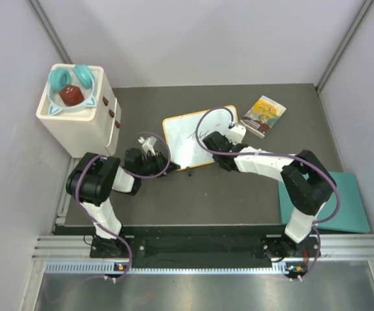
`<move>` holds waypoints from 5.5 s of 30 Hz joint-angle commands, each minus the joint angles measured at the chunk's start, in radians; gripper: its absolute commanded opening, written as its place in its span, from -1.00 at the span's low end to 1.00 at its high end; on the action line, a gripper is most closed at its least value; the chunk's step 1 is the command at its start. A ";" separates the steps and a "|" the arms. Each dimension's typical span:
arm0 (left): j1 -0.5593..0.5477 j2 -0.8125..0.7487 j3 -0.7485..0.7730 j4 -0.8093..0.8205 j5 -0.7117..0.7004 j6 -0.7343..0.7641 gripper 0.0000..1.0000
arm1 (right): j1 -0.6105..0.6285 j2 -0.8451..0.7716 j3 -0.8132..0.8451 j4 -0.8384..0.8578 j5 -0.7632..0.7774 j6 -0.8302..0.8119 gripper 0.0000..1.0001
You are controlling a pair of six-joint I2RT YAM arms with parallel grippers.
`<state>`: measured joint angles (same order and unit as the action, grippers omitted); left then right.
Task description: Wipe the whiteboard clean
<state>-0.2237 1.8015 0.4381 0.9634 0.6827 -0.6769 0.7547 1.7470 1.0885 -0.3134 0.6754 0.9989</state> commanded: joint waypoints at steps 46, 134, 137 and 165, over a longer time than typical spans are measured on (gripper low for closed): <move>-0.016 0.016 0.021 -0.193 -0.158 0.109 -1.00 | -0.027 0.115 0.174 0.349 0.162 -0.474 -1.00; -0.049 -0.085 -0.055 -0.132 -0.238 0.137 -0.64 | 0.031 -0.338 -0.133 0.327 0.171 -0.462 -1.00; -0.052 -0.112 -0.087 -0.092 -0.255 0.134 -0.36 | 0.031 -0.420 -0.188 0.266 0.133 -0.389 -1.00; -0.095 -0.623 -0.196 -0.477 -0.555 0.092 0.78 | 0.084 -0.673 -0.582 0.132 -0.171 0.017 0.52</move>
<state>-0.3153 1.2407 0.2165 0.6624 0.2386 -0.5591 0.8299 1.0893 0.5247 -0.1925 0.5507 0.9485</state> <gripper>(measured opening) 0.863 0.675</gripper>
